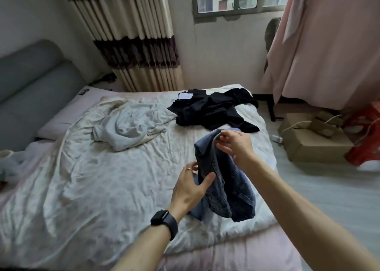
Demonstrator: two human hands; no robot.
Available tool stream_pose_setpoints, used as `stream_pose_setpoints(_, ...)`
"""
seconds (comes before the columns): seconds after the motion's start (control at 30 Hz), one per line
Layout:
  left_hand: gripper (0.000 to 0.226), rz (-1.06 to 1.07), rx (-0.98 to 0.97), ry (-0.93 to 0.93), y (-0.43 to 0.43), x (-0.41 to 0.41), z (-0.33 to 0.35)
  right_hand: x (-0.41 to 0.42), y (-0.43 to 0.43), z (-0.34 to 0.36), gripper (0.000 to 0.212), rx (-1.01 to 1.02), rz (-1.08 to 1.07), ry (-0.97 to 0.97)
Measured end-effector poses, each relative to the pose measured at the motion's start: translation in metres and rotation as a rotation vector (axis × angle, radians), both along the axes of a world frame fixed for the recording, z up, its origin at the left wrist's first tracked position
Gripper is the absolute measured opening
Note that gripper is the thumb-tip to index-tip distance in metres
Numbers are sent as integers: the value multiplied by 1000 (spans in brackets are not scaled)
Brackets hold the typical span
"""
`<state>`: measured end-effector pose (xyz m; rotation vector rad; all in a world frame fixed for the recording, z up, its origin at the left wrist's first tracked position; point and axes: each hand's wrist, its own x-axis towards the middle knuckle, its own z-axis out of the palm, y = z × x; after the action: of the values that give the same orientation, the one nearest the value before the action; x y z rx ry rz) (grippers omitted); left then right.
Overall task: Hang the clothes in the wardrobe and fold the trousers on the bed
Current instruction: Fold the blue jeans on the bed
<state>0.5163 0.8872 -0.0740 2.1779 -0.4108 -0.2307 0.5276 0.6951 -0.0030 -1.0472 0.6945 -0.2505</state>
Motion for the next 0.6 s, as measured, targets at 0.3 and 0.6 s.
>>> stream_pose_setpoints(0.3, 41, 191, 198, -196, -24, 71, 54, 21, 10, 26, 13, -204, 159, -53)
stream_pose_setpoints(0.6, 31, 459, -204, 132, -29, 124, 93, -51, 21, -81, 86, -1065, 582, 130)
